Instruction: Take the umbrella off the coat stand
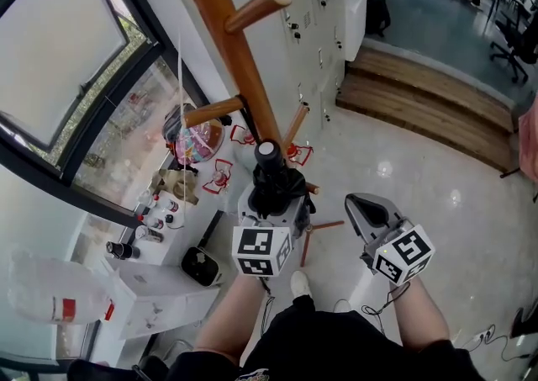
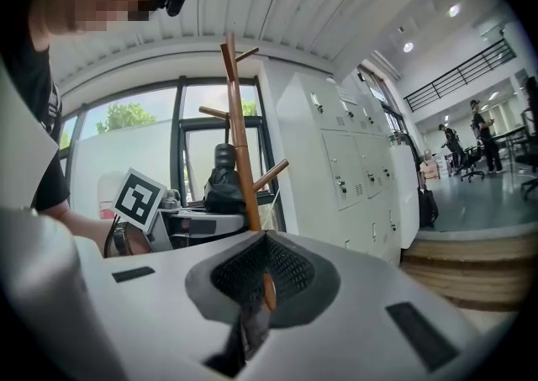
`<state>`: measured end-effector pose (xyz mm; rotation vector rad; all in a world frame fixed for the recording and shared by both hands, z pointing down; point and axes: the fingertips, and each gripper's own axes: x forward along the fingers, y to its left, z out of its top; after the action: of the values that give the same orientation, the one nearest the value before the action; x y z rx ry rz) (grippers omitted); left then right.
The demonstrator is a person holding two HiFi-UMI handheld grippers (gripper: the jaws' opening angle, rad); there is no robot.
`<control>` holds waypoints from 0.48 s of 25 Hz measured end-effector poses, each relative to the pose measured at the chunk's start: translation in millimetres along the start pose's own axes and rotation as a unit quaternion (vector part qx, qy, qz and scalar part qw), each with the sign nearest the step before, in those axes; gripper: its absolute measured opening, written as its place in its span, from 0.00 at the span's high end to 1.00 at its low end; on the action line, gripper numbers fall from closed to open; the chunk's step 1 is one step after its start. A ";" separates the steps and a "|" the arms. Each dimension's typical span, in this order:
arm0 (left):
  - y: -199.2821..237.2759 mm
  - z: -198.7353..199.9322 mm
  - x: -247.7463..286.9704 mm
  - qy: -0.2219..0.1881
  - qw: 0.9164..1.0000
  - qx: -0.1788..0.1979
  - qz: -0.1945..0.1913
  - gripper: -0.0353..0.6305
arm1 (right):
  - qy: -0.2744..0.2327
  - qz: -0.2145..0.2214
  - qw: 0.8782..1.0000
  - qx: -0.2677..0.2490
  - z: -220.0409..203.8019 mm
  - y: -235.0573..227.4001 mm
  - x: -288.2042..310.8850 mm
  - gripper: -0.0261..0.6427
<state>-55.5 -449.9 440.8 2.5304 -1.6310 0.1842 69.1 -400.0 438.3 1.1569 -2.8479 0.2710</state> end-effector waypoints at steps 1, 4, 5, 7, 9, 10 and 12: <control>0.5 -0.7 0.7 0.001 1.000 0.001 -0.002 0.49 | 0.000 -0.003 1.000 0.001 -0.3 -0.2 0.0 0.88; 0.0 -1.0 3.3 0.001 1.000 0.003 -0.009 0.49 | 0.000 -0.010 1.000 0.003 -1.0 -2.7 0.4 0.88; -0.2 -0.6 4.1 0.000 1.000 0.004 -0.010 0.49 | 0.000 -0.011 1.000 0.003 -0.6 -3.8 0.8 0.88; -0.6 -0.3 4.8 0.000 1.000 0.006 -0.014 0.49 | -0.002 -0.012 1.000 0.003 -0.1 -4.9 2.1 0.88; -1.6 -0.5 5.1 0.002 1.000 0.008 -0.018 0.49 | -0.004 -0.011 1.000 0.002 0.0 -4.4 3.3 0.88; -2.3 -0.5 5.0 0.002 1.000 0.010 -0.020 0.50 | -0.004 -0.011 1.000 0.002 0.3 -3.9 3.6 0.88; -3.3 0.0 4.2 0.003 1.000 0.013 -0.022 0.53 | -0.005 -0.012 1.000 0.002 1.2 -2.8 4.0 0.88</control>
<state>-50.8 -452.4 441.3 2.5796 -1.5800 0.2100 68.2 -405.0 438.0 1.1946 -2.8421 0.2707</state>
